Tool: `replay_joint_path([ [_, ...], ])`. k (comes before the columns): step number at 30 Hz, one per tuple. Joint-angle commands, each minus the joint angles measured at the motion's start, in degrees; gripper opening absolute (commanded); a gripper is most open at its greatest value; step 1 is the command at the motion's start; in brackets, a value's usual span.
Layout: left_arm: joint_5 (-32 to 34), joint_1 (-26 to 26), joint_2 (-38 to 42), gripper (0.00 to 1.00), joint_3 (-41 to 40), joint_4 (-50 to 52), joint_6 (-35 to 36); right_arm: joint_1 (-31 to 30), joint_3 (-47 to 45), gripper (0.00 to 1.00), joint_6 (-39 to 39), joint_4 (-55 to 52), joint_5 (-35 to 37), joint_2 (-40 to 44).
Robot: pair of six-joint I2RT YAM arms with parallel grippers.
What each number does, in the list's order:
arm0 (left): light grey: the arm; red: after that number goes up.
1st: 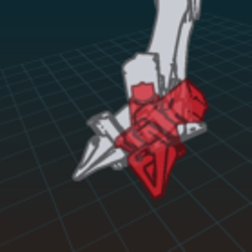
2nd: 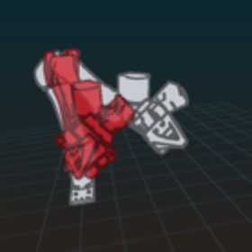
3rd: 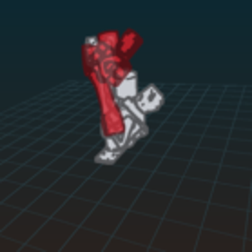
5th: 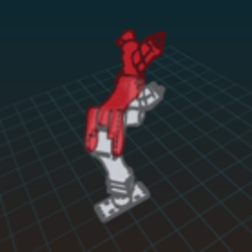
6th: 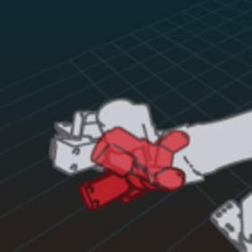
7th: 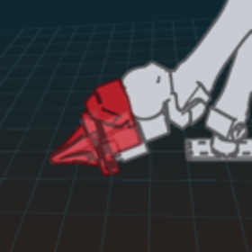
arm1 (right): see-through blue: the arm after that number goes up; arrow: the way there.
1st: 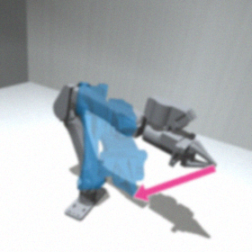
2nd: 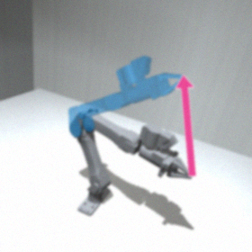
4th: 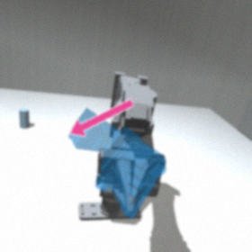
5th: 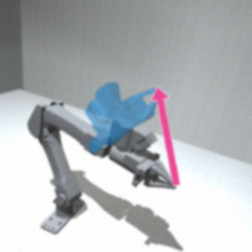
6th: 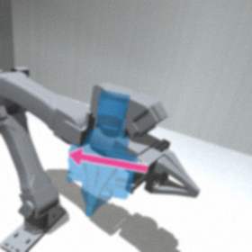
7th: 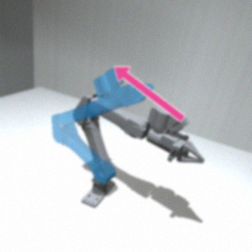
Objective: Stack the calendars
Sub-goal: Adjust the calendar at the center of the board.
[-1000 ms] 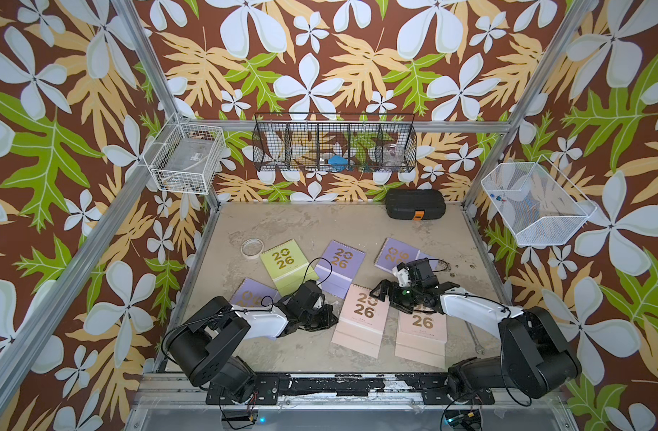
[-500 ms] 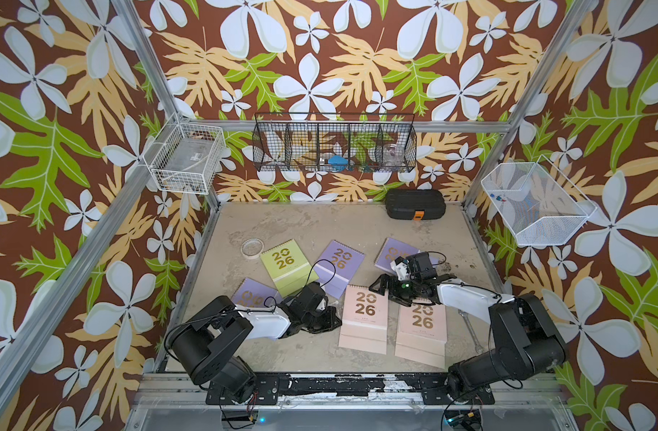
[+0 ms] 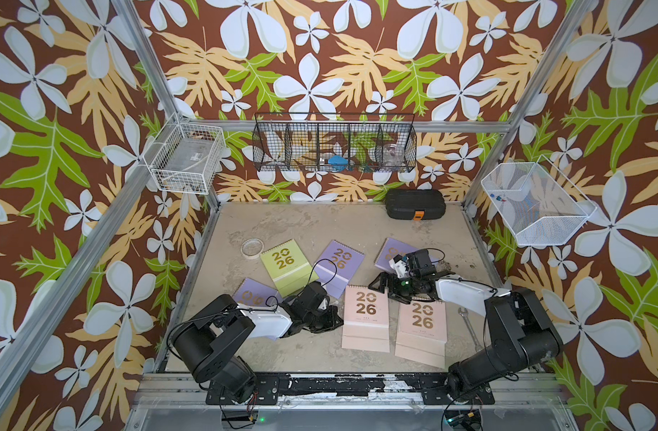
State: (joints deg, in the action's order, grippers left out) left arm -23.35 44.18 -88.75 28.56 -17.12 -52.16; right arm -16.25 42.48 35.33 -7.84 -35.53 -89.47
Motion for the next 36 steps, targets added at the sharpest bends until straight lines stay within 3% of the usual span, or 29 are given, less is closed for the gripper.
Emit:
replay_joint_path([
  [1, 0.31, 0.11, -0.17, 0.00, 0.36, -1.16, -0.05, 0.10, 0.56, 1.00, -1.21, -0.54, -1.29, -0.22],
  [12, 1.70, 0.38, 0.17, 0.00, 1.22, -0.17, 0.17, 0.83, 1.68, 1.00, -2.01, -1.47, -1.42, -0.50],
  [19, 6.66, -0.42, 3.42, 0.00, 5.70, 9.53, 4.00, 4.99, 3.89, 1.00, -2.35, -6.28, 4.17, 3.51],
  [27, 9.09, -10.73, 5.04, 0.00, 15.21, 25.96, 13.94, 5.09, 6.48, 1.00, 1.10, -7.42, 4.95, 5.01],
  [36, 7.64, -24.03, -5.57, 0.00, 30.09, 31.03, 22.63, 1.40, 9.08, 1.00, 10.07, -3.56, 7.37, 2.96],
])
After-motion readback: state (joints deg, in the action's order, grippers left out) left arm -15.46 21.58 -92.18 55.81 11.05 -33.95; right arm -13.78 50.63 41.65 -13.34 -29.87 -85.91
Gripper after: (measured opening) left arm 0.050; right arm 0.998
